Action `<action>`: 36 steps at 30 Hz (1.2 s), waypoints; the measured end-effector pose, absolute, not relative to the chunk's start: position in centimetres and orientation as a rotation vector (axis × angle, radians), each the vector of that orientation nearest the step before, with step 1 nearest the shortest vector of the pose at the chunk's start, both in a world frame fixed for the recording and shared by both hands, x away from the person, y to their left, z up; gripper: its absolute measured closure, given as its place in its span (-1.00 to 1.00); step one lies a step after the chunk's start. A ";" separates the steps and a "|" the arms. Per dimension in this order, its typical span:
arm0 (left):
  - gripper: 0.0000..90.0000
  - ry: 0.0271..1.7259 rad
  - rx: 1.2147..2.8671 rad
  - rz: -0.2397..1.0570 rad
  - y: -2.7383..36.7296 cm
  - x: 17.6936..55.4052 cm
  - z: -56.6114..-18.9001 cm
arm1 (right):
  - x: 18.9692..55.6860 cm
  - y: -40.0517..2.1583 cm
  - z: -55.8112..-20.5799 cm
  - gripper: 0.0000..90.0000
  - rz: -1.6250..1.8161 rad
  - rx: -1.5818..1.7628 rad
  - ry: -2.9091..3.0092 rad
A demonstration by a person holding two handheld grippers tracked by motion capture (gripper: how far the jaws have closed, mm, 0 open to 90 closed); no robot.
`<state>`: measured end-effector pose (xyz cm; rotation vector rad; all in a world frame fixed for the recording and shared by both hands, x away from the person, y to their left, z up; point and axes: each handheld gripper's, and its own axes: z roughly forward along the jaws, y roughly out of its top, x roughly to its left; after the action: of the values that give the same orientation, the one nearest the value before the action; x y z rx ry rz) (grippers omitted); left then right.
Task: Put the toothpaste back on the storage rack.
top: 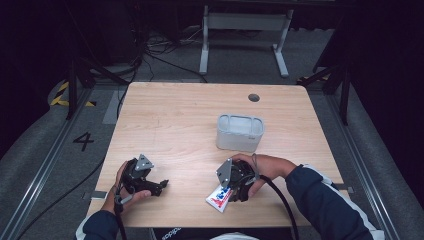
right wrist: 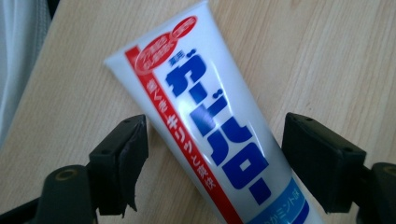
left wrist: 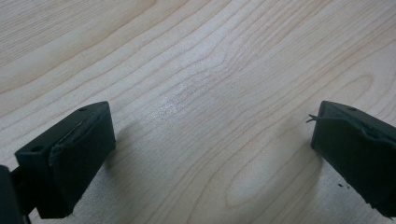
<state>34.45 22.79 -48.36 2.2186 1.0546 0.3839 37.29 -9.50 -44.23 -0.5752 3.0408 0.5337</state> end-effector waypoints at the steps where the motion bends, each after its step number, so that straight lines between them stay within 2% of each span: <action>1: -1.00 1.055 2.219 0.384 22.8 34.4 -48.4 | 37.3 -9.5 -44.2 -0.47 0.534 -0.575 3.041; 11: -1.00 1.049 2.221 0.382 22.8 34.5 -48.4 | 36.7 -8.7 -44.6 -0.46 0.552 -0.604 3.053; 20: -1.00 1.040 2.226 0.388 22.9 34.5 -48.3 | 36.6 -7.7 -44.9 -0.34 0.504 -0.606 3.051; 24: -1.00 1.049 2.222 0.382 22.8 34.5 -48.4 | 36.8 -7.7 -44.7 -0.09 0.510 -0.585 3.056; 30: -1.00 1.038 2.227 0.389 22.9 34.5 -48.3 | 37.0 -7.8 -44.7 0.00 0.532 -0.541 3.074; 36: -1.00 1.038 2.227 0.390 22.9 34.5 -48.3 | 37.0 -8.2 -44.5 0.26 0.575 -0.502 3.056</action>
<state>34.55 22.86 -48.34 2.2273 1.0385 0.3900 36.98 -8.19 -44.47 -0.5021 3.0563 0.5752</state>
